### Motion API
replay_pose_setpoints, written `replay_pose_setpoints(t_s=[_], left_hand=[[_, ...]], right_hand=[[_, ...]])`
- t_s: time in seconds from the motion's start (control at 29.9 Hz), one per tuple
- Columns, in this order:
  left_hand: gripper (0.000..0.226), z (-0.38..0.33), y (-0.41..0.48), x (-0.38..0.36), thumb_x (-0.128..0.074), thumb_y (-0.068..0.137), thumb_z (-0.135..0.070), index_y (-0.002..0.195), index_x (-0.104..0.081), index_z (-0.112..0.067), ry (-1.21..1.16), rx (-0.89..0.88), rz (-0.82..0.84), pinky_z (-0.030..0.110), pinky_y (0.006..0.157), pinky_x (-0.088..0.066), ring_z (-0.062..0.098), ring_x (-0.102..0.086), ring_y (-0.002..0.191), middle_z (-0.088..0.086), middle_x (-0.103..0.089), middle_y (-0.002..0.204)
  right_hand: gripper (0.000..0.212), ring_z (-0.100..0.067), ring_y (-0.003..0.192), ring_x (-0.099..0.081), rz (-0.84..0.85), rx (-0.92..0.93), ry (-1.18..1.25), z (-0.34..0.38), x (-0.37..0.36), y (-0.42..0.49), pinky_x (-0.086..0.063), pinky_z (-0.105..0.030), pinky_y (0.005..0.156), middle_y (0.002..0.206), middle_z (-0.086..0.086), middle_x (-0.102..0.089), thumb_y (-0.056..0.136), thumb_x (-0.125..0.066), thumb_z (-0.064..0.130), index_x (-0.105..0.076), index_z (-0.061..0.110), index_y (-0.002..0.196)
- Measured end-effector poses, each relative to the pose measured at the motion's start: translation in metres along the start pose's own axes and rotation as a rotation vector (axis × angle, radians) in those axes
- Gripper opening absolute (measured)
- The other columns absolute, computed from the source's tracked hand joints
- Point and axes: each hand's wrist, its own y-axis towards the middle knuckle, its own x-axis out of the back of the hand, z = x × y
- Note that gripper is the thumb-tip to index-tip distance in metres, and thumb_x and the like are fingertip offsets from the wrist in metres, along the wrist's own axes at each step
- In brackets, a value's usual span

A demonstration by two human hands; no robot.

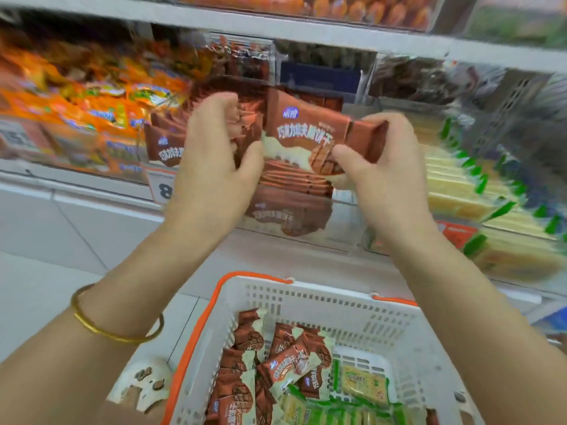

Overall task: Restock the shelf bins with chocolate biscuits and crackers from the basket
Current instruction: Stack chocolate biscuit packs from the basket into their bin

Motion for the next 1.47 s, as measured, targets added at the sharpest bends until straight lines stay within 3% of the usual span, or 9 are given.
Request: replay_pose_setpoints(t_s=[0.17,0.3,0.53,0.67,0.9,1.2,1.3,1.37,1.47], left_hand=[[0.045,0.034,-0.009,-0.023,-0.042,0.091,-0.025,0.127,-0.053,-0.001,0.452,-0.342,0.238,0.04,0.111,-0.03,0.034,-0.043,0.129,0.019,-0.048,0.136],[0.051,0.05,-0.007,-0.037,-0.033,0.094,-0.038,0.127,-0.058,-0.008,0.603,-0.436,0.415,0.044,0.11,-0.029,0.032,-0.047,0.129,0.017,-0.053,0.136],[0.053,0.061,0.0,-0.04,-0.029,0.096,-0.042,0.128,-0.058,-0.011,0.608,-0.428,0.461,0.04,0.109,-0.031,0.028,-0.047,0.129,0.013,-0.054,0.136],[0.052,0.06,-0.002,-0.041,-0.031,0.096,-0.041,0.126,-0.059,-0.009,0.594,-0.427,0.449,0.039,0.108,-0.031,0.03,-0.048,0.128,0.014,-0.055,0.133],[0.052,0.058,-0.002,-0.043,-0.032,0.095,-0.041,0.124,-0.061,-0.009,0.588,-0.411,0.425,0.036,0.104,-0.025,0.031,-0.049,0.127,0.015,-0.056,0.132],[0.05,0.06,-0.001,-0.041,-0.032,0.096,-0.039,0.126,-0.059,-0.009,0.551,-0.423,0.43,0.04,0.106,-0.032,0.03,-0.048,0.127,0.014,-0.055,0.133],[0.042,0.049,-0.006,-0.036,-0.039,0.095,-0.03,0.121,-0.061,-0.004,0.511,-0.508,0.344,0.041,0.104,-0.033,0.033,-0.052,0.12,0.015,-0.058,0.127],[0.035,0.036,-0.016,-0.025,-0.043,0.094,-0.024,0.113,-0.064,-0.003,0.496,-0.541,0.255,0.043,0.093,-0.039,0.034,-0.055,0.108,0.014,-0.061,0.117],[0.027,0.029,-0.042,-0.009,-0.046,0.092,-0.017,0.102,-0.065,-0.002,0.486,-0.538,0.247,0.045,0.071,-0.043,0.035,-0.055,0.086,0.015,-0.062,0.099]], right_hand=[[0.024,-0.012,0.087,-0.052,-0.167,-0.07,-0.163,-0.013,-0.05,0.073,-0.042,-0.027,0.075,0.09,0.01,-0.049,0.095,-0.05,0.01,-0.042,0.015,0.117],[0.029,-0.014,0.091,-0.051,-0.218,-0.271,-0.104,-0.046,-0.085,0.128,-0.042,-0.03,0.085,0.098,0.005,-0.054,0.095,-0.049,0.012,-0.043,0.015,0.124],[0.031,-0.019,0.11,-0.055,-0.092,-0.321,-0.076,-0.095,-0.103,0.172,-0.042,-0.031,0.1,0.121,-0.004,-0.058,0.093,-0.056,0.013,-0.045,0.012,0.122],[0.033,-0.02,0.109,-0.056,-0.055,-0.261,-0.19,-0.103,-0.108,0.186,-0.043,-0.028,0.091,0.121,-0.007,-0.057,0.091,-0.057,0.011,-0.044,0.011,0.122],[0.047,-0.028,0.117,-0.052,-0.254,-0.357,-0.379,-0.115,-0.114,0.195,-0.044,-0.041,0.099,0.128,-0.009,-0.049,0.09,-0.058,0.029,-0.038,0.017,0.131],[0.073,-0.026,0.128,-0.042,-0.308,-0.475,-0.441,-0.093,-0.112,0.185,-0.038,-0.036,0.102,0.14,-0.009,-0.039,0.084,-0.068,0.036,-0.027,0.012,0.14],[0.052,-0.025,0.118,-0.051,-0.356,-0.418,-0.123,-0.055,-0.098,0.149,-0.046,-0.038,0.098,0.13,-0.009,-0.048,0.084,-0.068,0.02,-0.039,0.014,0.127],[0.032,-0.019,0.1,-0.058,-0.262,-0.294,0.119,-0.03,-0.077,0.099,-0.051,-0.039,0.089,0.111,-0.006,-0.055,0.082,-0.065,0.007,-0.046,0.02,0.105],[0.033,-0.011,0.073,-0.056,-0.049,-0.035,0.137,-0.015,-0.038,-0.008,-0.051,-0.03,0.071,0.087,0.004,-0.054,0.079,-0.059,-0.001,-0.045,0.029,0.086]])
